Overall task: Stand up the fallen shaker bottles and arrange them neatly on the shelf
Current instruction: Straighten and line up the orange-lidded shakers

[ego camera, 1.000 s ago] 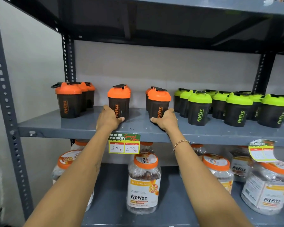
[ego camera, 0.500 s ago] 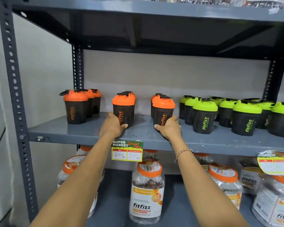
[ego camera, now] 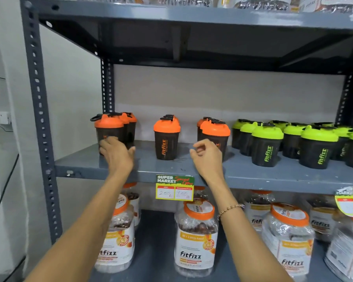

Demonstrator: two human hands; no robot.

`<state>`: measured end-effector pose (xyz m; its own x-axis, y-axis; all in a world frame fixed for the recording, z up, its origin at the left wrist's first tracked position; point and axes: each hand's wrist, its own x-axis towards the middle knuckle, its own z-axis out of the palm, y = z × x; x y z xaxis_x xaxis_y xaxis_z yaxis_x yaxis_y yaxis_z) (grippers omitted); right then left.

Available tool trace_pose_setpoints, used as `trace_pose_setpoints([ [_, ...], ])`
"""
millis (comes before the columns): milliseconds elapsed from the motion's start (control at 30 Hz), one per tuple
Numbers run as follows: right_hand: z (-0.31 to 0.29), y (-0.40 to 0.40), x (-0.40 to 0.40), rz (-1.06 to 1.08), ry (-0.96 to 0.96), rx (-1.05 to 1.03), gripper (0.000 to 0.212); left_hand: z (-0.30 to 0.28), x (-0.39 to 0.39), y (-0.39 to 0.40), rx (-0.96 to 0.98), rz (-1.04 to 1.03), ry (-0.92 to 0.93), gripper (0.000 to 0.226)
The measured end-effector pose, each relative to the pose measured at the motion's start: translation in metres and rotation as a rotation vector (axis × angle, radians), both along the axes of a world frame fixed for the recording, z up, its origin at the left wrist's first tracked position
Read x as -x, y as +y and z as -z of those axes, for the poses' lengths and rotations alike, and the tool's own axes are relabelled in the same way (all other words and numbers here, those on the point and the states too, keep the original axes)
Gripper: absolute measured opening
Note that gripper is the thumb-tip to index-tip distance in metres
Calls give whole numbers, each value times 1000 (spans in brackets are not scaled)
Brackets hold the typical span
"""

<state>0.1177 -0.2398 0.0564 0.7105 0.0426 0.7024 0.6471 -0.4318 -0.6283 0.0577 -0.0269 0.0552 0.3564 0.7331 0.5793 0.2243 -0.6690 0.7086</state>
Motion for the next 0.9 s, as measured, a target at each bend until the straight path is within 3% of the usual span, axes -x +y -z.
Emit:
trace_pose_setpoints([
  [133, -13, 54, -1, -109, 259, 25, 65, -8, 12, 48, 154, -40, 86, 93],
  [267, -16, 87, -10, -193, 557, -95, 93, -13, 4, 78, 263, 169, 180, 102],
  [467, -11, 100, -16, -32, 469, 18, 86, -11, -7, 88, 252, 186, 173, 94],
  [600, -10, 100, -15, -26, 447, 91, 86, -6, -9, 89, 208, 146, 158, 78],
  [900, -11, 101, -12, -16, 425, 182, 83, -4, -10, 84, 149, 111, 189, 74],
])
